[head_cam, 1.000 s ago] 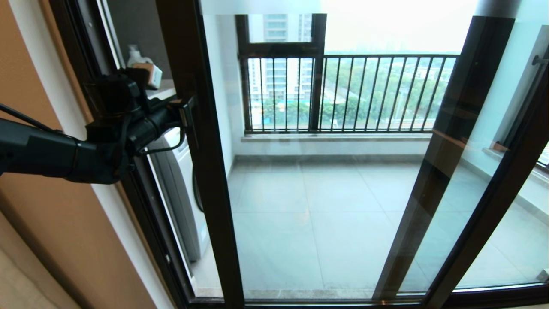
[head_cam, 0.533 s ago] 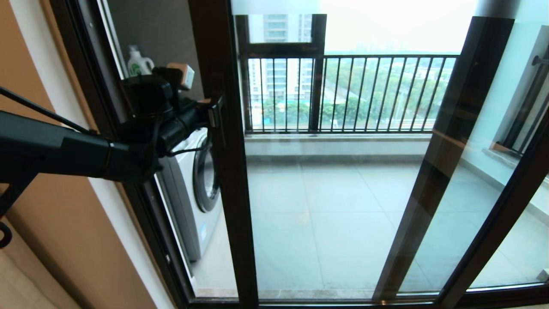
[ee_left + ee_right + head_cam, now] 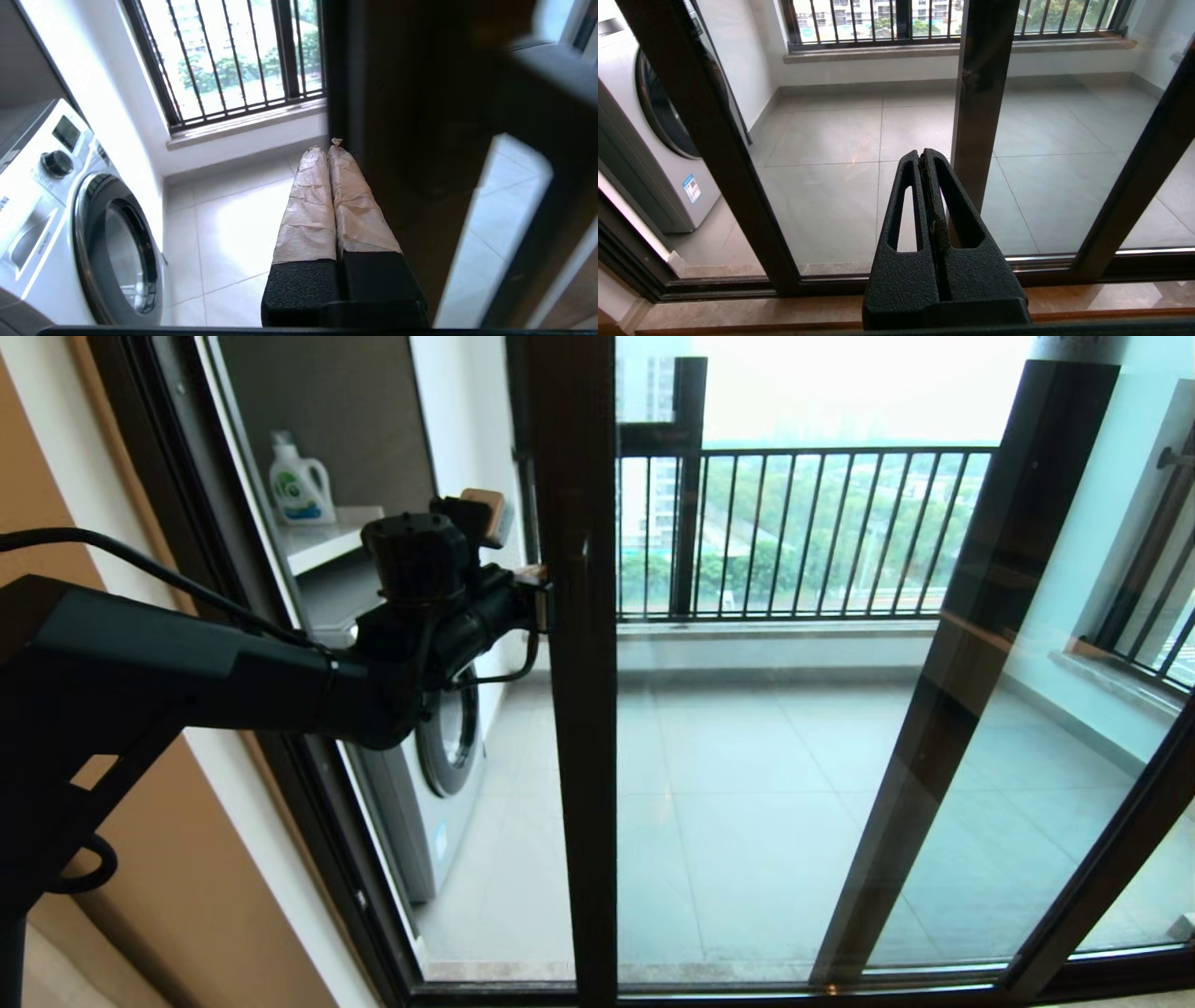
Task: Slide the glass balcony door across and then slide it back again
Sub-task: Open the slid door
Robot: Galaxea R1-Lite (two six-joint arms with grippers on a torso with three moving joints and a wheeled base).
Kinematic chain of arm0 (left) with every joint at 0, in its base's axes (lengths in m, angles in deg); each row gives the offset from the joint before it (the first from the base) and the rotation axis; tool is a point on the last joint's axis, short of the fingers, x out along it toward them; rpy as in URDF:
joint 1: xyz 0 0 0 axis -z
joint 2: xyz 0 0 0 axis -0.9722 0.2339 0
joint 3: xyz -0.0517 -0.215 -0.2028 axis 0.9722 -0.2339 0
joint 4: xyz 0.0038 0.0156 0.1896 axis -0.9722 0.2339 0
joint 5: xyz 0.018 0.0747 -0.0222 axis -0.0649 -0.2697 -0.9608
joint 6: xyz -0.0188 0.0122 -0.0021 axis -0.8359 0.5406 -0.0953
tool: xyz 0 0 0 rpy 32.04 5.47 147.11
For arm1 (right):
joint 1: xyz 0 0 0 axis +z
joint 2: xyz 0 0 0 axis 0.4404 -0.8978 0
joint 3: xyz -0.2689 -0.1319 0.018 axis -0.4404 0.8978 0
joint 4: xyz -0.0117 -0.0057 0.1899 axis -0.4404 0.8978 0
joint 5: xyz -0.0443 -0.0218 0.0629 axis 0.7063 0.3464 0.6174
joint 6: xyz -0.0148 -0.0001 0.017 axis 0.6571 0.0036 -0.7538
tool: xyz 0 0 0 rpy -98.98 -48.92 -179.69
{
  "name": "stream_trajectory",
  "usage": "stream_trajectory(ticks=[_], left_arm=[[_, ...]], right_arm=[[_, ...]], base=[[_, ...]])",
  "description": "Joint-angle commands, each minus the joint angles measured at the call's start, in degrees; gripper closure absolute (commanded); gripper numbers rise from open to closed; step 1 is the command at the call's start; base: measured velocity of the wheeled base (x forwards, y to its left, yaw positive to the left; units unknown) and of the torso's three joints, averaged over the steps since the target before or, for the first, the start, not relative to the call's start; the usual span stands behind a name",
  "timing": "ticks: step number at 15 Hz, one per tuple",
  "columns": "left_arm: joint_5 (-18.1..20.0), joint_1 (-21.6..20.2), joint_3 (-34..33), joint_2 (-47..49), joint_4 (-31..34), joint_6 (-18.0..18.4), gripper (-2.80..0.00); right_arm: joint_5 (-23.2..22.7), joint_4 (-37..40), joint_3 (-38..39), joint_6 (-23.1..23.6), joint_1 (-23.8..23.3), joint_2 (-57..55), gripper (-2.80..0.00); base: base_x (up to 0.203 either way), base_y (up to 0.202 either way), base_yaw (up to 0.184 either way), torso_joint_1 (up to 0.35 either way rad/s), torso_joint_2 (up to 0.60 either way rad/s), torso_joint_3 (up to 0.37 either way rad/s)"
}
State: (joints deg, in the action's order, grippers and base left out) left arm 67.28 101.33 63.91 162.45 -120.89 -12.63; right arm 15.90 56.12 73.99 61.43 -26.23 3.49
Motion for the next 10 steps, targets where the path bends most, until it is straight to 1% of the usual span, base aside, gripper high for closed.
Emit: stream_trajectory(ticks=[1, 3, 5, 7, 10], left_arm=[[-0.6, 0.0, -0.5, -0.6, -0.3, -0.1, 0.00], [-1.4, -0.4, -1.4, -2.3, -0.4, -0.2, 0.00], [-1.6, -1.2, -4.3, -5.7, -0.2, -0.3, 0.00], [-1.6, -2.8, -9.9, -10.8, -0.3, -0.4, 0.00], [-1.2, -4.9, -21.8, -23.2, -0.4, -1.3, 0.00]], right_arm=[[0.0, 0.0, 0.6, 0.0, 0.0, 0.0, 0.00], [0.0, 0.0, 0.6, 0.0, 0.0, 0.0, 0.00], [-0.1, 0.0, 0.6, 0.0, 0.0, 0.0, 0.00], [-0.1, 0.0, 0.6, 0.0, 0.0, 0.0, 0.00], [0.0, 0.0, 0.6, 0.0, 0.0, 0.0, 0.00]], base=[[0.000, 0.000, 0.000, 0.000, 0.00, 0.000], [0.000, 0.000, 0.000, 0.000, 0.00, 0.000], [0.000, 0.000, 0.000, 0.000, 0.00, 0.000], [0.000, 0.000, 0.000, 0.000, 0.00, 0.000], [0.000, 0.000, 0.000, 0.000, 0.00, 0.000]])
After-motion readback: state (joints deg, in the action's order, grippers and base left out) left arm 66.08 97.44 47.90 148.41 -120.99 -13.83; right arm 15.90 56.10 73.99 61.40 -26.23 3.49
